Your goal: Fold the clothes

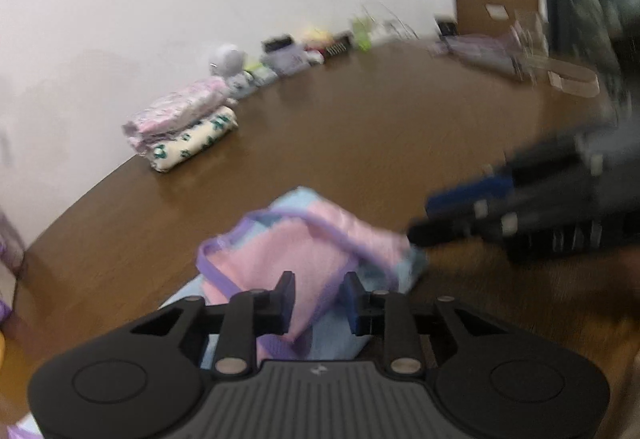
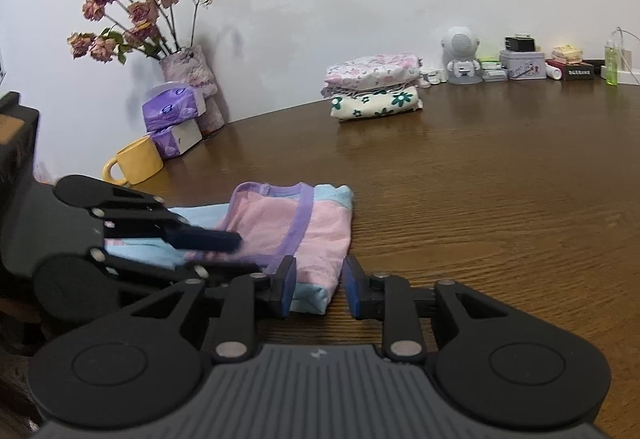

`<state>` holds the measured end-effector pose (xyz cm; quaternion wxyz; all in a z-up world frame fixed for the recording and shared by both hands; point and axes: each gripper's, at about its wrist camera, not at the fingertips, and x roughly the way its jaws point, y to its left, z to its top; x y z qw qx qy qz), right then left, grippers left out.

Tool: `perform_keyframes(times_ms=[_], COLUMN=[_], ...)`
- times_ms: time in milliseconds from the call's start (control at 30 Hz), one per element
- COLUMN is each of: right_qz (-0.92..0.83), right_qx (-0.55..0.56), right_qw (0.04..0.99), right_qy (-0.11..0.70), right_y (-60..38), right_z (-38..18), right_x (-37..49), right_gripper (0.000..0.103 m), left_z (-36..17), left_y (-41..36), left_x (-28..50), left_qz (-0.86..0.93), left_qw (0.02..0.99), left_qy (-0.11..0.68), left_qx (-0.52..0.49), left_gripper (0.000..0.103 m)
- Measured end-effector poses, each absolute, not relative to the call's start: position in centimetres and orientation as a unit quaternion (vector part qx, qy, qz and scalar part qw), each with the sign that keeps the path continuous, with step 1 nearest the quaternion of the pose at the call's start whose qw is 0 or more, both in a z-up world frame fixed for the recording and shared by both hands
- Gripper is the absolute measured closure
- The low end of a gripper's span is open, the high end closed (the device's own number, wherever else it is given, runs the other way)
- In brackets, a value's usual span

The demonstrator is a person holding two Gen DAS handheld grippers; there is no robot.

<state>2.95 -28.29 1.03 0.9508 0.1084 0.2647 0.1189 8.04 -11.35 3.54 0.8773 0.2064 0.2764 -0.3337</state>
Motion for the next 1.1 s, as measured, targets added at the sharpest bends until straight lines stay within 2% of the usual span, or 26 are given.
perform_keyframes(times_ms=[167,367,467,533,600,833,933,1100], right_qz=[0.111,0.123,0.129,0.133,0.138,0.131,0.124,0.117], right_qx=[0.106,0.065,0.042,0.032,0.024,-0.001,-0.018,-0.041], right_qw=[0.95,0.95,0.95,0.95,0.948,0.946,0.947,0.946], right_qy=[0.272,0.28,0.28,0.282,0.285,0.296,0.296,0.299], right_y=[-28.8,-28.1,-27.6,-27.2,-26.7,-25.6,-25.4,-25.0], right_z=[0.5,0.0,0.0,-0.1,-0.2,-0.6,-0.7,-0.6], right_x=[2.9,2.0,2.1,2.5,2.9,3.6,3.4,3.3], right_gripper=[0.072,0.072,0.072,0.073,0.073,0.091,0.096,0.099], left_z=[4.7,3.4,3.0,2.7,2.4,1.6,1.4,1.1], left_y=[-11.6,-11.6,-11.4,-11.2,-10.7,-8.7,-8.5,-8.4], left_x=[9.6,11.7,12.2,12.4,12.7,13.2,13.1,12.9], left_qz=[-0.367,-0.347,-0.348,-0.346,-0.342,-0.332,-0.335,-0.333], left_qw=[0.863,0.847,0.839,0.836,0.835,0.83,0.828,0.827], left_qy=[0.334,0.402,0.418,0.425,0.429,0.437,0.439,0.44], left_qx=[0.091,0.015,-0.011,-0.026,-0.044,-0.093,-0.101,-0.106], left_gripper=[0.076,0.078,0.084,0.096,0.099,0.101,0.102,0.102])
